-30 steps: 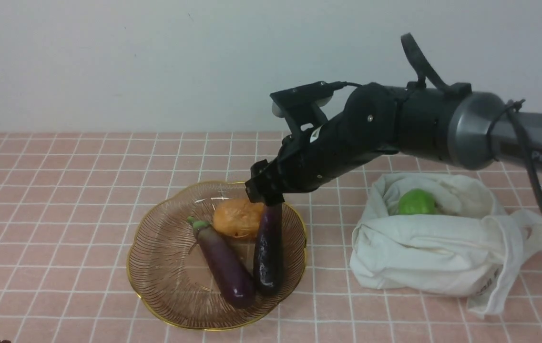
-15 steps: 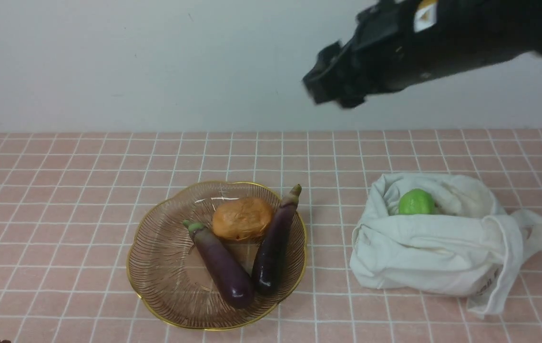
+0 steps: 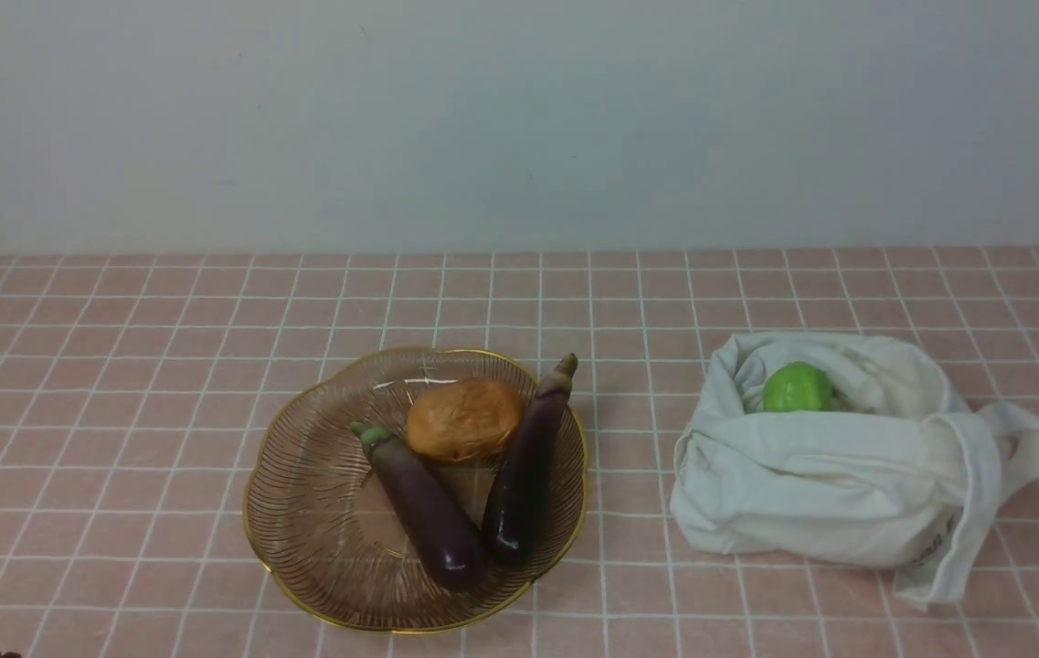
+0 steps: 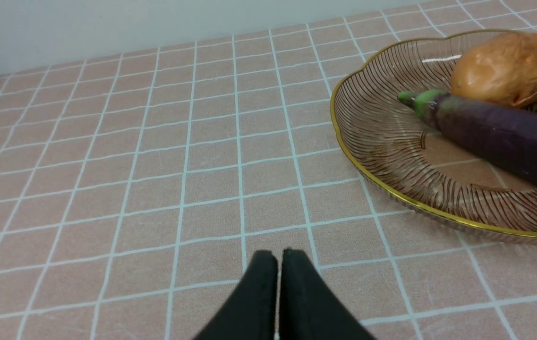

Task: Take vegetables from bag on pink coffee tablecloth place on plate.

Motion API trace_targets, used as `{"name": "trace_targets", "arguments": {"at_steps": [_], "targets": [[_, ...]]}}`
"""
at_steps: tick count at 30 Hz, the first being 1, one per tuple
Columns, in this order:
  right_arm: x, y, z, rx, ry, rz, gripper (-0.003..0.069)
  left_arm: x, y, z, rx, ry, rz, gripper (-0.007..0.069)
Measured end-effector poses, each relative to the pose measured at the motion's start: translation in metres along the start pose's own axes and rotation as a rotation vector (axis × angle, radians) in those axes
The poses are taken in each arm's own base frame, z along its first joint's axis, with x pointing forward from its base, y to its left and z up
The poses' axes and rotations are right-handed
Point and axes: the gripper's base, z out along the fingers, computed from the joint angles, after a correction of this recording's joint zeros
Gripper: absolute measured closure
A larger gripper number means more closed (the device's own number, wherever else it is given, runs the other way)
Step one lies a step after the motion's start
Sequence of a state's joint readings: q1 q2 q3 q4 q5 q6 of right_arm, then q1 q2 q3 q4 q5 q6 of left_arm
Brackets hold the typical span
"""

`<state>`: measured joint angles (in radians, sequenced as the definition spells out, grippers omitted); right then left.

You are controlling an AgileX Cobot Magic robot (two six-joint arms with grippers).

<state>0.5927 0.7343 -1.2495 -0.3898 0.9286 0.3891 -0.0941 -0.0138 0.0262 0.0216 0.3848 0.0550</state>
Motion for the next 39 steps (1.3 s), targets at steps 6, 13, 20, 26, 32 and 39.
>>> {"name": "trace_targets", "arguments": {"at_steps": [6,13,20,26,32,39], "targets": [[0.062,-0.017,-0.045,-0.062,-0.18,0.099,0.0673,0.0,0.0,0.0,0.0,0.0,0.0,0.0629],[0.115,-0.018,-0.052,-0.148,-0.286,0.127,0.0673,0.0,0.0,0.0,0.0,0.0,0.0,0.0629],[0.152,-0.013,-0.033,-0.169,-0.201,0.13,0.0673,0.0,0.0,0.0,0.0,0.0,0.0,0.0629],[0.153,-0.011,-0.031,-0.193,-0.22,0.136,0.0673,0.0,0.0,0.0,0.0,0.0,0.0,0.0629],[0.149,-0.005,-0.034,-0.262,-0.283,0.086,0.0673,0.0,0.0,0.0,0.0,0.0,0.0,0.0629],[0.147,0.002,-0.036,-0.33,-0.336,-0.005,0.0673,0.0,0.0,0.0,0.0,0.0,0.0,0.0629]]}}
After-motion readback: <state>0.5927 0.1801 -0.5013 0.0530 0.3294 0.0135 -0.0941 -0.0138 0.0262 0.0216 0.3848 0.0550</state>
